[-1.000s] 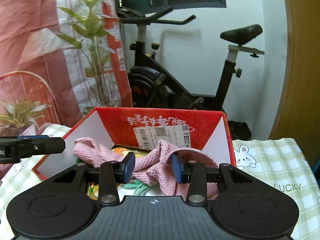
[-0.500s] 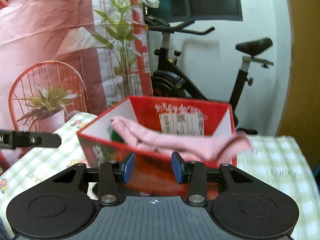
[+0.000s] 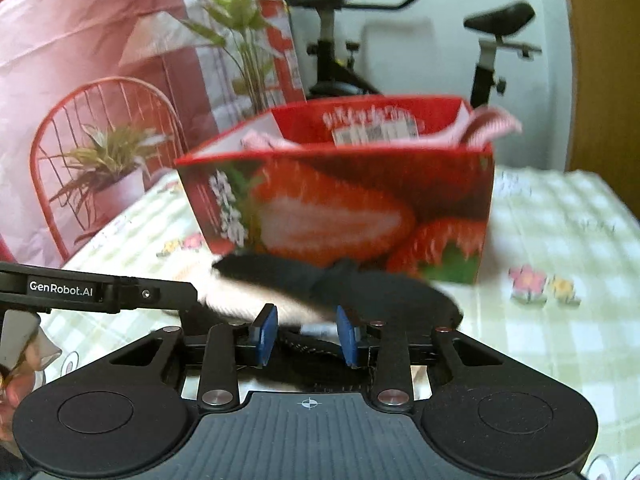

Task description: Organize soft objects

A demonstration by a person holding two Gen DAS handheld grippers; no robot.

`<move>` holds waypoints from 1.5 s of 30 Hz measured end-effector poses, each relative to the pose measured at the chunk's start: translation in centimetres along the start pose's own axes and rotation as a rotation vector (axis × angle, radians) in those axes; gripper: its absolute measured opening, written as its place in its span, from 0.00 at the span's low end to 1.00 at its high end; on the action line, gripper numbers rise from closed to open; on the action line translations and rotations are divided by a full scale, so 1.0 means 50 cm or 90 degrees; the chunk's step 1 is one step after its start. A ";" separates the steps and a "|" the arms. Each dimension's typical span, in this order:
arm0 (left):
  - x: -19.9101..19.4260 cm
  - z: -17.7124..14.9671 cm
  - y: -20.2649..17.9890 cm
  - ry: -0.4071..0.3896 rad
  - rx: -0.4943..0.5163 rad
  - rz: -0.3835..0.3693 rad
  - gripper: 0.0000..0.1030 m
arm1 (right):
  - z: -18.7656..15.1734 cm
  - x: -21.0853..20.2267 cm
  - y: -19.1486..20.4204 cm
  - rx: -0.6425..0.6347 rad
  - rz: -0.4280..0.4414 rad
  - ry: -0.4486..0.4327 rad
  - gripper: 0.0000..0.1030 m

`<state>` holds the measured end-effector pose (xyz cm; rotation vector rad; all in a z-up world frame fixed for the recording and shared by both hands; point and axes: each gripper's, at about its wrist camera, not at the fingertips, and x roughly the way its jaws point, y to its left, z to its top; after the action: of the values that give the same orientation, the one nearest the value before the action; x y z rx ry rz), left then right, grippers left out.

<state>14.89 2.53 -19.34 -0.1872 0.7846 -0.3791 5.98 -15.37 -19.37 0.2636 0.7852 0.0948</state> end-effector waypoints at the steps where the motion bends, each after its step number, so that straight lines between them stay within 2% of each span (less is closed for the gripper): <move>1: 0.004 -0.006 0.003 0.004 -0.005 0.001 0.54 | -0.005 0.005 -0.003 0.009 -0.001 0.004 0.31; 9: 0.041 -0.033 0.020 0.042 -0.023 0.008 0.53 | -0.027 0.045 -0.012 0.030 -0.015 0.038 0.32; 14: 0.042 -0.054 0.024 0.050 -0.024 -0.004 0.53 | -0.055 0.042 -0.013 0.012 -0.030 0.032 0.36; 16: 0.040 -0.059 0.020 0.049 -0.016 -0.009 0.50 | -0.073 0.039 -0.015 0.020 -0.029 0.036 0.36; 19: 0.037 -0.069 0.009 0.044 0.003 -0.010 0.39 | -0.088 0.025 -0.014 0.015 -0.031 0.028 0.36; 25: 0.036 -0.086 0.019 0.044 -0.015 -0.022 0.35 | -0.087 0.011 -0.020 0.016 -0.044 0.001 0.38; 29: 0.038 -0.094 0.022 0.039 -0.013 -0.023 0.35 | -0.091 0.014 -0.015 -0.006 -0.068 -0.010 0.53; 33: 0.042 -0.096 0.024 0.034 -0.011 -0.026 0.35 | -0.094 0.020 -0.025 0.008 -0.085 -0.003 0.66; 36: 0.042 -0.095 0.022 0.031 -0.010 -0.027 0.36 | -0.097 0.030 -0.038 0.028 -0.086 0.011 0.70; 41: 0.043 -0.096 0.021 0.030 -0.011 -0.028 0.36 | -0.101 0.032 -0.034 0.023 -0.084 0.013 0.71; 43: 0.043 -0.097 0.021 0.030 -0.011 -0.028 0.36 | -0.102 0.033 -0.030 0.017 -0.080 0.013 0.69; 45: 0.042 -0.096 0.022 0.030 -0.010 -0.028 0.36 | -0.102 0.032 -0.025 0.009 -0.070 0.015 0.60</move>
<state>13.08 2.57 -24.39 -0.2113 0.8310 -0.4194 3.47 -15.25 -24.27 0.2318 0.8218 -0.0113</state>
